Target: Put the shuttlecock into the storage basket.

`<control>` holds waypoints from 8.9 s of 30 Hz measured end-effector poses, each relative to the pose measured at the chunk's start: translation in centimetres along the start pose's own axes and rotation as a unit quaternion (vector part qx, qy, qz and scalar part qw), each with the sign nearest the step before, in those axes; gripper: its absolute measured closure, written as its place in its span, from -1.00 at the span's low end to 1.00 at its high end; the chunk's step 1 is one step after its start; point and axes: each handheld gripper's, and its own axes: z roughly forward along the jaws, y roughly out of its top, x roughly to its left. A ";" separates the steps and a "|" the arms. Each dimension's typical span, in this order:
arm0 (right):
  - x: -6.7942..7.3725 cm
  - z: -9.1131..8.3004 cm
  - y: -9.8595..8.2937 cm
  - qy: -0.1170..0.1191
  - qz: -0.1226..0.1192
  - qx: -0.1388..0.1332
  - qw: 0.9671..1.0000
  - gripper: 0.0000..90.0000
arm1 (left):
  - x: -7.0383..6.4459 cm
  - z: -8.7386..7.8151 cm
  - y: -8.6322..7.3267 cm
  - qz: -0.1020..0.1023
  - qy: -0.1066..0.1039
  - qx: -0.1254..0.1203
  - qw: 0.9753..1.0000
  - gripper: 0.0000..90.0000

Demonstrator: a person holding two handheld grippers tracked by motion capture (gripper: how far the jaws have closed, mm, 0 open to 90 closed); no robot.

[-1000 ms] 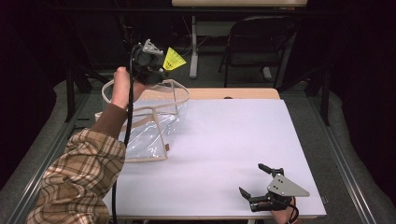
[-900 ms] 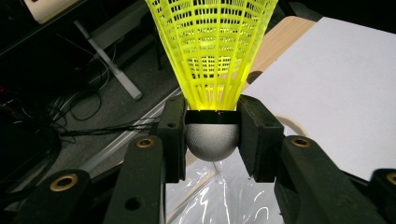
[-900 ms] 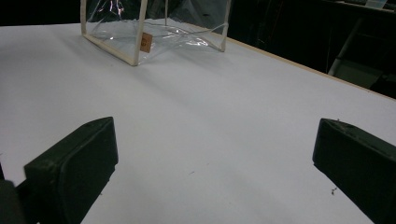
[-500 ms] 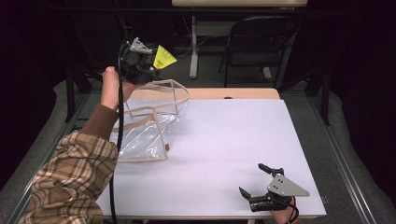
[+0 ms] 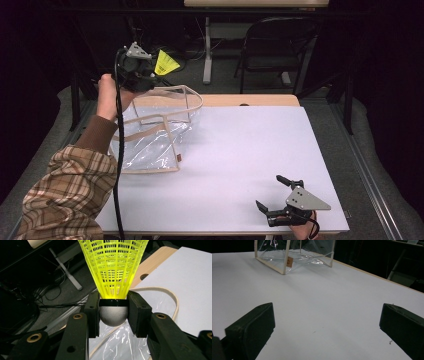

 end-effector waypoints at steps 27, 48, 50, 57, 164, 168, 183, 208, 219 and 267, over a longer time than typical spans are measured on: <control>-0.1 0.1 0.0 0.000 -0.002 0.001 1.000 -1.00 | 1.0 -0.7 -2.0 -0.006 -0.003 0.016 1.000 0.44; -0.1 0.1 0.0 0.000 -0.004 0.004 1.000 -1.00 | 1.2 0.3 -4.5 -0.007 -0.028 0.048 0.998 0.44; -0.1 0.1 0.0 0.000 -0.004 0.004 1.000 -1.00 | 1.1 0.4 -4.6 -0.005 -0.030 0.051 0.998 0.44; -0.1 0.1 0.0 -0.003 -0.002 0.003 1.000 -1.00 | 1.2 0.7 -5.0 0.000 -0.036 0.058 0.998 0.44; -0.3 1.1 0.0 0.018 0.001 0.014 1.000 -1.00 | -3.4 -1.0 -8.8 -0.003 -0.016 0.002 1.000 -1.00; -0.2 1.3 0.1 0.018 -0.001 0.017 1.000 -1.00 | -3.8 -1.7 -9.4 -0.005 -0.014 -0.012 1.000 -1.00; -0.2 1.4 0.0 0.017 -0.002 0.020 1.000 -1.00 | -6.1 -3.5 -11.4 0.000 -0.018 -0.043 0.999 -1.00; -0.2 1.6 0.0 0.023 -0.002 0.027 0.999 -1.00 | -8.9 -5.1 -16.5 0.003 -0.033 -0.085 0.996 -1.00; -0.2 1.6 -0.1 0.022 0.001 0.029 0.999 -1.00 | -9.3 -4.8 -19.3 -0.024 -0.035 -0.092 0.995 -1.00; -0.2 1.7 -0.2 0.021 0.001 0.036 0.999 -1.00 | -11.9 -1.8 -29.7 -0.104 -0.041 -0.080 0.990 -1.00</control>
